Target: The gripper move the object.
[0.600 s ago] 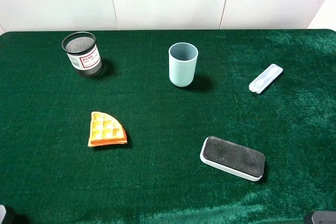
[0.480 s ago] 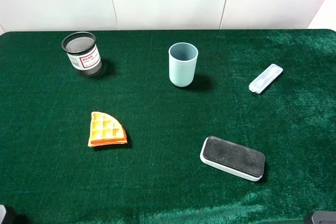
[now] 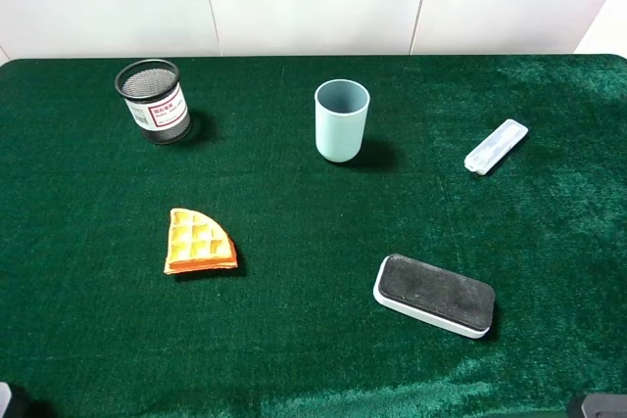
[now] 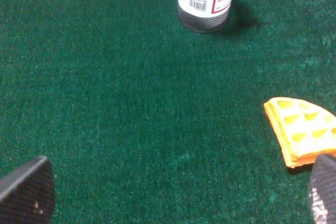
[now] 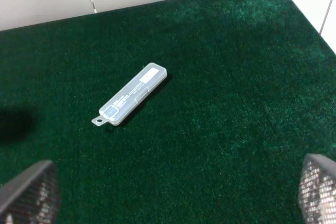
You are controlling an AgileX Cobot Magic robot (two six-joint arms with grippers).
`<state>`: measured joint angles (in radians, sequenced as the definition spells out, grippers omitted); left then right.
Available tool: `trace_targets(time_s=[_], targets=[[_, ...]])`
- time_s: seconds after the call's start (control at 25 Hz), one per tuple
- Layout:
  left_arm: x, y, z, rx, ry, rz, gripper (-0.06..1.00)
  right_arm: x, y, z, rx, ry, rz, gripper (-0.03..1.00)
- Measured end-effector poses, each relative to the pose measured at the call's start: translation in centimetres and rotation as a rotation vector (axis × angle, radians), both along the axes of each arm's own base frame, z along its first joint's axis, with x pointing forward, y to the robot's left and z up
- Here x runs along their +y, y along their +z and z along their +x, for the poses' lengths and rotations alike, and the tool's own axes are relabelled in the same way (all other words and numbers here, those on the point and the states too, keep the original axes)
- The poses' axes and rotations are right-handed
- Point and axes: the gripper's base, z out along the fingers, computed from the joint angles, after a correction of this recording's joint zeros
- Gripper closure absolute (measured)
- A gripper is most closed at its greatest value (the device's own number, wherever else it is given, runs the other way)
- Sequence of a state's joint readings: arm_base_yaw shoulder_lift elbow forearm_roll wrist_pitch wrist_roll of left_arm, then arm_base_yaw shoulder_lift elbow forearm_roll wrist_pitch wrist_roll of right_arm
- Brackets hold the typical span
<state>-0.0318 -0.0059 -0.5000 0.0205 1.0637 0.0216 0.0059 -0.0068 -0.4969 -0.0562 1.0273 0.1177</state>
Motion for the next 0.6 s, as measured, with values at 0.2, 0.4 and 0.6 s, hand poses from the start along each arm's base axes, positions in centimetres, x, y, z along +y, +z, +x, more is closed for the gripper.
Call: trace_targets(time_s=[0.2, 0.4, 0.6], targets=[[0.0, 0.0, 0.0, 0.0, 0.0, 0.0, -0.04, 0.0, 0.0, 0.0, 0.0, 0.0, -0.001, 0.27], [0.0, 0.0, 0.0, 0.0, 0.0, 0.0, -0.04, 0.2, 1.0, 0.3, 0.013, 0.019, 0.011, 0.27], [0.0, 0.0, 0.0, 0.0, 0.0, 0.0, -0.04, 0.8, 2.3, 2.5, 0.139, 0.087, 0.012, 0.27]])
